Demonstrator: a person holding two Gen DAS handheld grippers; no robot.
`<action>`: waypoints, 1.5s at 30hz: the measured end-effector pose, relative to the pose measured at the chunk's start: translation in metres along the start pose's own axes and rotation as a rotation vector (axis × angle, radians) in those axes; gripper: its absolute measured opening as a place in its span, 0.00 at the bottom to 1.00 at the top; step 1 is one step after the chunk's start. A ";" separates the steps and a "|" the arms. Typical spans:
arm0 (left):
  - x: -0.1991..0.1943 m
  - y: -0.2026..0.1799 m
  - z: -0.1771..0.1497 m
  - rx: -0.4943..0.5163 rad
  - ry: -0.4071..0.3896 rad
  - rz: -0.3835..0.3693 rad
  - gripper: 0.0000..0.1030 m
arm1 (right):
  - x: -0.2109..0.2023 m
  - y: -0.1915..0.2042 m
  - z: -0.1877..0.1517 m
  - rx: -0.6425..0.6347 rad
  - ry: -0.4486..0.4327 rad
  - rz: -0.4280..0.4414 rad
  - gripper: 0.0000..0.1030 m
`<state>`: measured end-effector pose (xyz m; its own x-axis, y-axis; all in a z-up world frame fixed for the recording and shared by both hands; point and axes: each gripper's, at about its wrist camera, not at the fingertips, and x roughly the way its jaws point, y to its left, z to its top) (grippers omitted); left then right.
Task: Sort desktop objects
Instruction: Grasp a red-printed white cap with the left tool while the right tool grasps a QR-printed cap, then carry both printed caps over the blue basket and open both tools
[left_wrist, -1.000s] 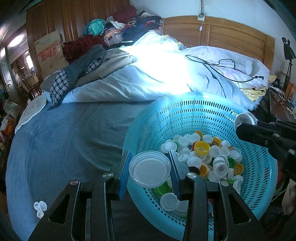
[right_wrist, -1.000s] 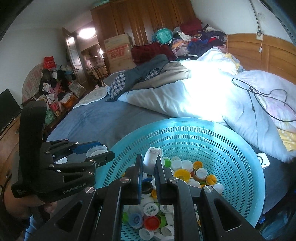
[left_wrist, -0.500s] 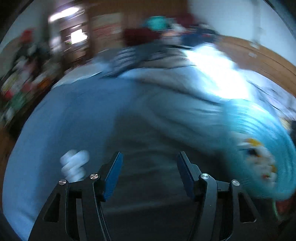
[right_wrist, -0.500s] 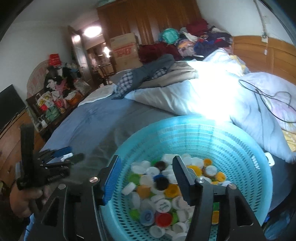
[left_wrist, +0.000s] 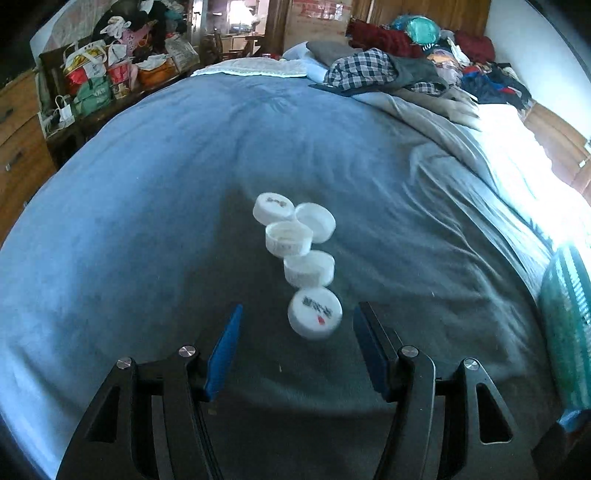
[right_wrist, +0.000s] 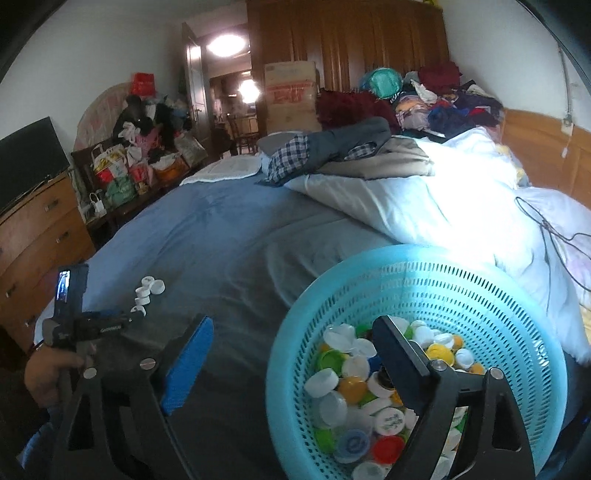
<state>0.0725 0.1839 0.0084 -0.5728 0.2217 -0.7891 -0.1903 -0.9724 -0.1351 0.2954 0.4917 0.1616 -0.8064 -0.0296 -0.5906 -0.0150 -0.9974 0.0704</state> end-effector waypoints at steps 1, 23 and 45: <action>0.002 -0.001 0.002 0.008 0.000 -0.001 0.54 | 0.002 0.000 0.001 0.000 0.005 0.012 0.88; -0.078 0.080 -0.017 -0.065 -0.073 -0.036 0.24 | 0.162 0.183 -0.004 -0.198 0.225 0.386 0.51; -0.084 0.083 -0.019 -0.064 -0.079 -0.064 0.24 | 0.226 0.216 -0.009 -0.210 0.325 0.328 0.31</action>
<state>0.1199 0.0835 0.0524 -0.6226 0.2860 -0.7284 -0.1785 -0.9582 -0.2237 0.1155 0.2688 0.0357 -0.5227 -0.3292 -0.7864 0.3543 -0.9229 0.1509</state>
